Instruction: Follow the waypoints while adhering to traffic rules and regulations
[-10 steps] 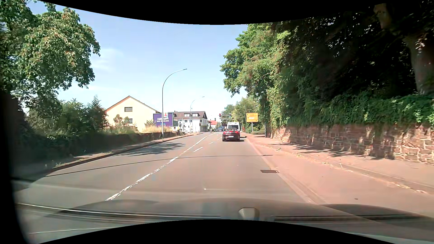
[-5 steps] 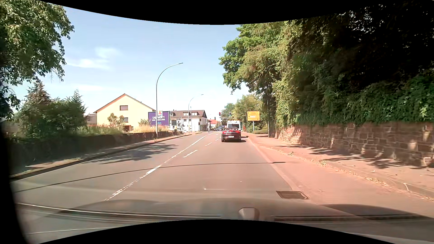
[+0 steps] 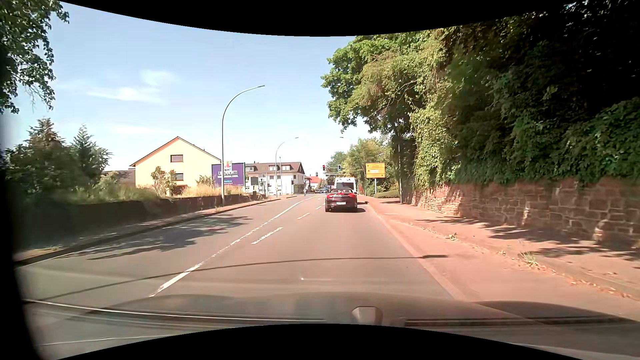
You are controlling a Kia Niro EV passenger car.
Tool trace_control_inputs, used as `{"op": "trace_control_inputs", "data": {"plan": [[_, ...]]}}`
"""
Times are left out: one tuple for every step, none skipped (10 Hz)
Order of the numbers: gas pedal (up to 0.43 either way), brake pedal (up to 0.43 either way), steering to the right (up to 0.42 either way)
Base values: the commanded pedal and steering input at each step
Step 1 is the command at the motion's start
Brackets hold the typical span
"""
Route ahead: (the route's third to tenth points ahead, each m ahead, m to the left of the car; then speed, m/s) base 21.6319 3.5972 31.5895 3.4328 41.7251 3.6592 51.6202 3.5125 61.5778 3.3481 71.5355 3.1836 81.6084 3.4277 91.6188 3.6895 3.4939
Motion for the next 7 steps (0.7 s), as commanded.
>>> {"op": "trace_control_inputs", "data": {"plan": [[0.0, 0.006, 0.001], [0.0, 0.006, 0.002], [0.0, 0.006, 0.003], [0.0, 0.006, 0.006], [0.0, 0.006, 0.006], [0.0, 0.006, 0.007], [0.0, 0.006, 0.009]]}}
